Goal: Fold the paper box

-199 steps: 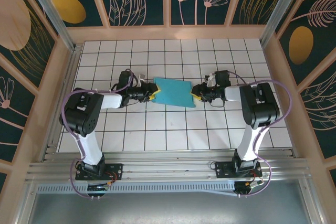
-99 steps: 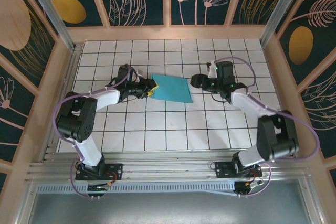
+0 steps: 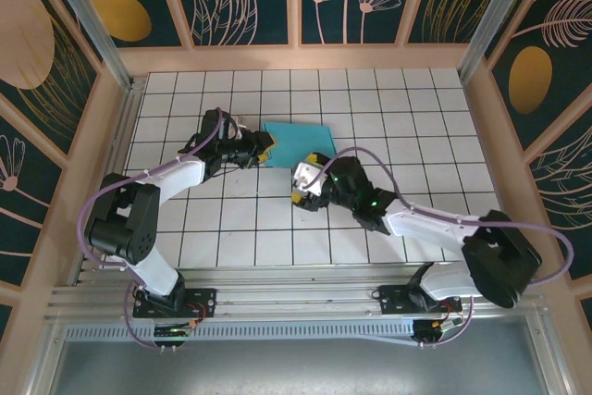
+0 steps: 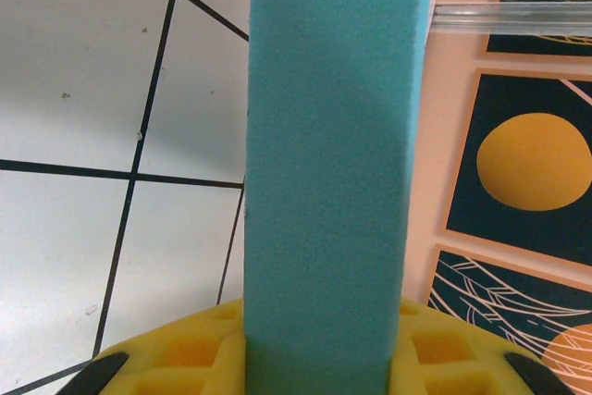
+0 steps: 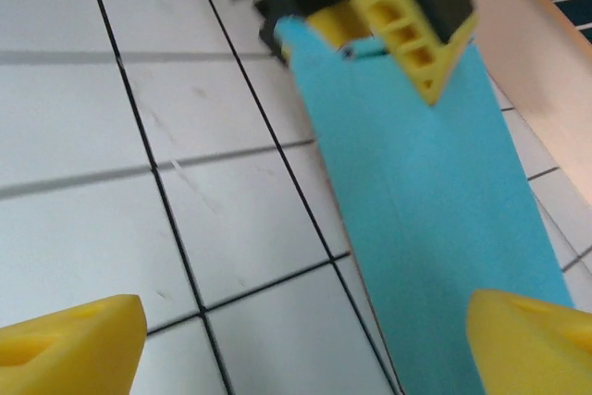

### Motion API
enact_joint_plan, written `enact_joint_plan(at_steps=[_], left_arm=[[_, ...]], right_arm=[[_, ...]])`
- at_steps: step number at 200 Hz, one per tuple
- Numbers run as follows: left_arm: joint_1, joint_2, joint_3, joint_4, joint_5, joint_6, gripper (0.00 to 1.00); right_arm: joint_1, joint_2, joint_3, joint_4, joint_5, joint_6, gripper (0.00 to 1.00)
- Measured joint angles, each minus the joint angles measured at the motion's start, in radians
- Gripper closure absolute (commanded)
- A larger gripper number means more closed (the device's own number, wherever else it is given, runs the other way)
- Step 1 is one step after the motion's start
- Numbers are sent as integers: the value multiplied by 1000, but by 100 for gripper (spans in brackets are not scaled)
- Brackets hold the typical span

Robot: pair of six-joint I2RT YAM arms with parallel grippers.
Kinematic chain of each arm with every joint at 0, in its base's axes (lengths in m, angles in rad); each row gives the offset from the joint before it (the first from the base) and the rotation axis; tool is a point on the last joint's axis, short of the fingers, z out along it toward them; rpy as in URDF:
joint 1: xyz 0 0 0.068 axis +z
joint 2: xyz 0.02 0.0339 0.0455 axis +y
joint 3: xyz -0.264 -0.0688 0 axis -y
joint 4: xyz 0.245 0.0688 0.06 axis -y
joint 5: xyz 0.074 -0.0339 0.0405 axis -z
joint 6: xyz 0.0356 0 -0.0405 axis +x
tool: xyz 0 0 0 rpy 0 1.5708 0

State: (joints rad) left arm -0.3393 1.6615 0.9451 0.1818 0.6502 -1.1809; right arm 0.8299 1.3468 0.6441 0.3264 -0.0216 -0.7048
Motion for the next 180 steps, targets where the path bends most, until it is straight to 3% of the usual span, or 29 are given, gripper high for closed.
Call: enact_joint_plan(at_steps=[36,71,180], left_arm=[[0,0,0,0,3,0,78],[0,0,0,0,4,-1,78],[7,-37,0,27,21,-40,73]], right_arm=[[-2,163,22,123,190,-235,8],[-19,254,40,235,281,-323,13],[-26,381,65,533,399,-429,54]])
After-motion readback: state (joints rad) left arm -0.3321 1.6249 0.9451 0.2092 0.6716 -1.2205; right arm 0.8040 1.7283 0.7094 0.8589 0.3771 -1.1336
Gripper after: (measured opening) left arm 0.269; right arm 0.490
